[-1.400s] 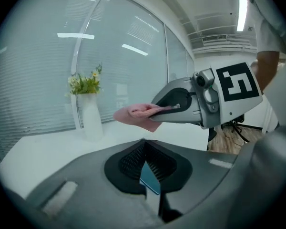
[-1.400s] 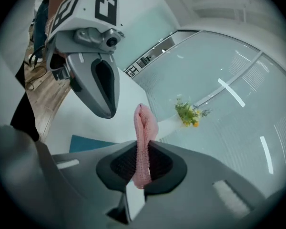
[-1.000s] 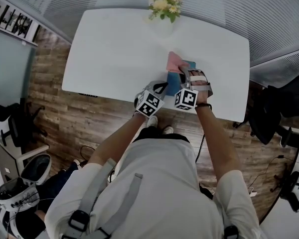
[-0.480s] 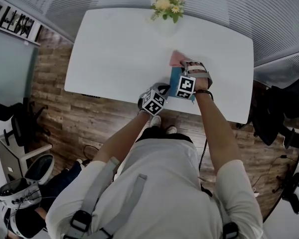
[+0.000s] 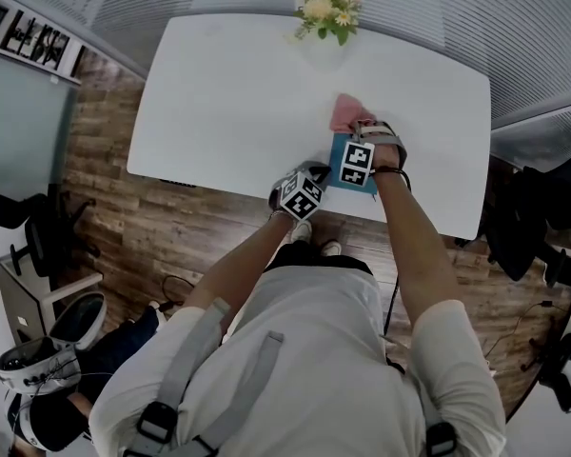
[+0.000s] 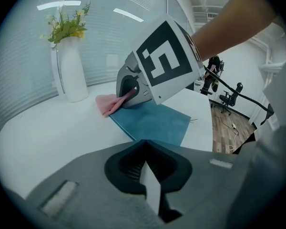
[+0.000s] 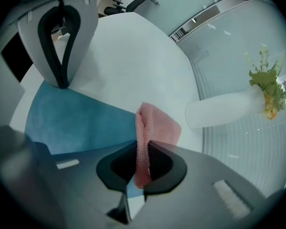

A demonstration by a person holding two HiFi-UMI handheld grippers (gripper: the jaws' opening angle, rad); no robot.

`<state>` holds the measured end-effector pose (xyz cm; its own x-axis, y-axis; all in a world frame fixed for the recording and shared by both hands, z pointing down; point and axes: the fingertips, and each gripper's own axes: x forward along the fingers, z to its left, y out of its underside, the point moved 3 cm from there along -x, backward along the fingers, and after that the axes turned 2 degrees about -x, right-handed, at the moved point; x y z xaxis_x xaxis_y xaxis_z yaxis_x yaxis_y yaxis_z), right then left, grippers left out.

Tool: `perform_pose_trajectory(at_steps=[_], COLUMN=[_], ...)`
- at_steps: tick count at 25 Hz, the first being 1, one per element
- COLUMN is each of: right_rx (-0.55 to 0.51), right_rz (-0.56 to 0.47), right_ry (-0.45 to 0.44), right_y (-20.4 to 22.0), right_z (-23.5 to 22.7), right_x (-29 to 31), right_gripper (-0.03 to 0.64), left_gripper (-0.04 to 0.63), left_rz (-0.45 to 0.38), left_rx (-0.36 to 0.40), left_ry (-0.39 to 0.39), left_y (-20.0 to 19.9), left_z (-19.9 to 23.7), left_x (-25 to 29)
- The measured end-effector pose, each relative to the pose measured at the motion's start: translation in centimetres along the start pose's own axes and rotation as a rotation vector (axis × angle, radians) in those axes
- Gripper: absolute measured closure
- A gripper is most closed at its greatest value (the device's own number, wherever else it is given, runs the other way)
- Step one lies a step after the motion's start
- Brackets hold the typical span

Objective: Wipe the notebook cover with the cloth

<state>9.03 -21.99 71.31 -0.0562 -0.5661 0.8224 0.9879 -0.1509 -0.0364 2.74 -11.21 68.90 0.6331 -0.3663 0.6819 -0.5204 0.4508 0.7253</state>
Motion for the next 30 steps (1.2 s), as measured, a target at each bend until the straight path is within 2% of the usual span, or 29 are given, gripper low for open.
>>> perform_pose_trajectory(at_steps=[12,30], right_rx=[-0.017,-0.022], right_rz=[-0.004,-0.025], right_ry=[-0.025,-0.014], right_y=[-0.6,-1.2], right_z=[1.2,3.2], right_x=[-0.8,-2.3], right_gripper=[0.608,0.612], left_gripper=[0.592,0.592], left_rz=[0.007,0.003], left_rx=[0.007,0.005], left_ry=[0.033,0.044], left_y=[0.2,0.2], left_z=[0.1,0.2], left_x=[0.1,0.2])
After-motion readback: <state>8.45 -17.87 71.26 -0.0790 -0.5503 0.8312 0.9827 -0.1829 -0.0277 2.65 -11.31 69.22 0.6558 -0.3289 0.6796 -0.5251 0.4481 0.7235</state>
